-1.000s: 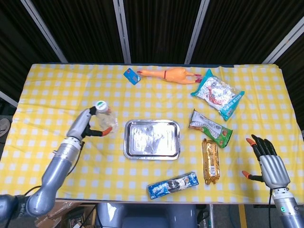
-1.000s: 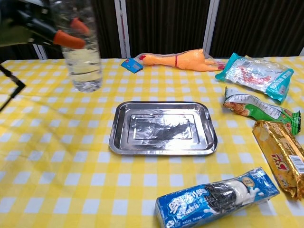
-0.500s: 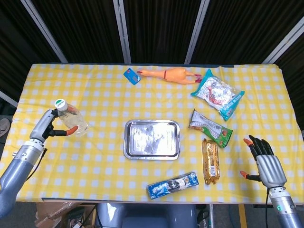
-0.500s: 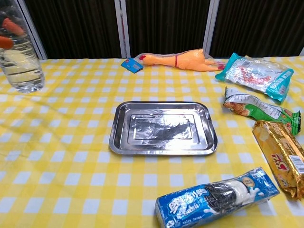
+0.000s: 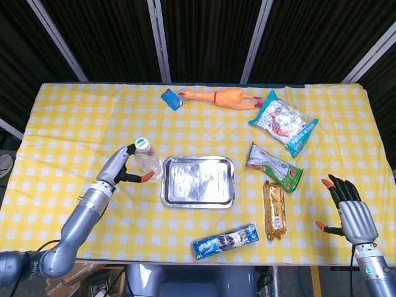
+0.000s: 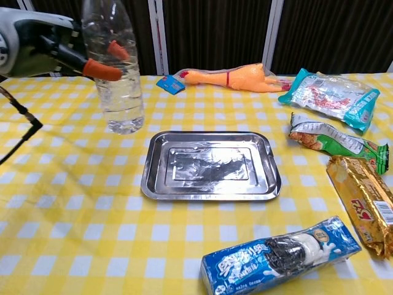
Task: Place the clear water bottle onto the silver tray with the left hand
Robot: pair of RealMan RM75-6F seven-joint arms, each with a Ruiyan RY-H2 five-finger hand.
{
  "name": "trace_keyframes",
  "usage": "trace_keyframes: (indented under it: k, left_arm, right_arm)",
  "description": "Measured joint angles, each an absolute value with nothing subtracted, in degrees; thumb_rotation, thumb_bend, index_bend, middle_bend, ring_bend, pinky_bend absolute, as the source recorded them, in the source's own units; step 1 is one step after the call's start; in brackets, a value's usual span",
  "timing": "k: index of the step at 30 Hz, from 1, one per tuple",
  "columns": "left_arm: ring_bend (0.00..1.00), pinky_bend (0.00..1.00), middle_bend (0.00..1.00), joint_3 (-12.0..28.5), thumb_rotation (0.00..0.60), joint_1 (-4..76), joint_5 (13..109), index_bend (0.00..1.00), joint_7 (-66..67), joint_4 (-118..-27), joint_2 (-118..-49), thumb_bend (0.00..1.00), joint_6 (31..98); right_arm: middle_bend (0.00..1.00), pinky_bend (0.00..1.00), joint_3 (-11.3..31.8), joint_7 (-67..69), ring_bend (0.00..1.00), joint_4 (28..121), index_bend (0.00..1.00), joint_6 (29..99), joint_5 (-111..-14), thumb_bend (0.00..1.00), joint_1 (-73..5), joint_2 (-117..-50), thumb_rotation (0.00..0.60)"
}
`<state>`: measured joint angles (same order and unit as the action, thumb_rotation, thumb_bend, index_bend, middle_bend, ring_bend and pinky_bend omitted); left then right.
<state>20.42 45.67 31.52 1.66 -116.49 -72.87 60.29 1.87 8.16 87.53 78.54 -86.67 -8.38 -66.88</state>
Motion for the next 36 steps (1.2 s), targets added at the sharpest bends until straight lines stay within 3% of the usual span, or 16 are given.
trace_keyframes:
  k: [10, 28, 36]
  left_arm:
    - [0.13, 0.17, 0.58, 21.45, 0.600, 53.07, 25.28, 0.56, 8.38, -110.80, -88.35, 0.49, 67.85]
    - [0.13, 0.17, 0.57, 22.51, 0.600, 54.69, 28.70, 0.56, 7.13, -94.75, -100.74, 0.50, 63.83]
    - [0.13, 0.17, 0.57, 21.85, 0.600, 53.95, 30.89, 0.56, 7.14, -92.30, -103.04, 0.50, 62.77]
  right_arm:
    - [0.00, 0.00, 1.88, 9.66, 0.04, 87.34, 0.11, 78.75, -86.70, 0.05, -8.25, -66.41, 0.600]
    - [0.00, 0.00, 2.16, 10.10, 0.04, 86.05, 0.11, 77.24, -85.34, 0.05, -8.68, -66.95, 0.600]
    - [0.00, 0.00, 2.12, 10.82, 0.04, 85.75, 0.11, 77.30, -85.60, 0.05, -8.67, -66.86, 0.600]
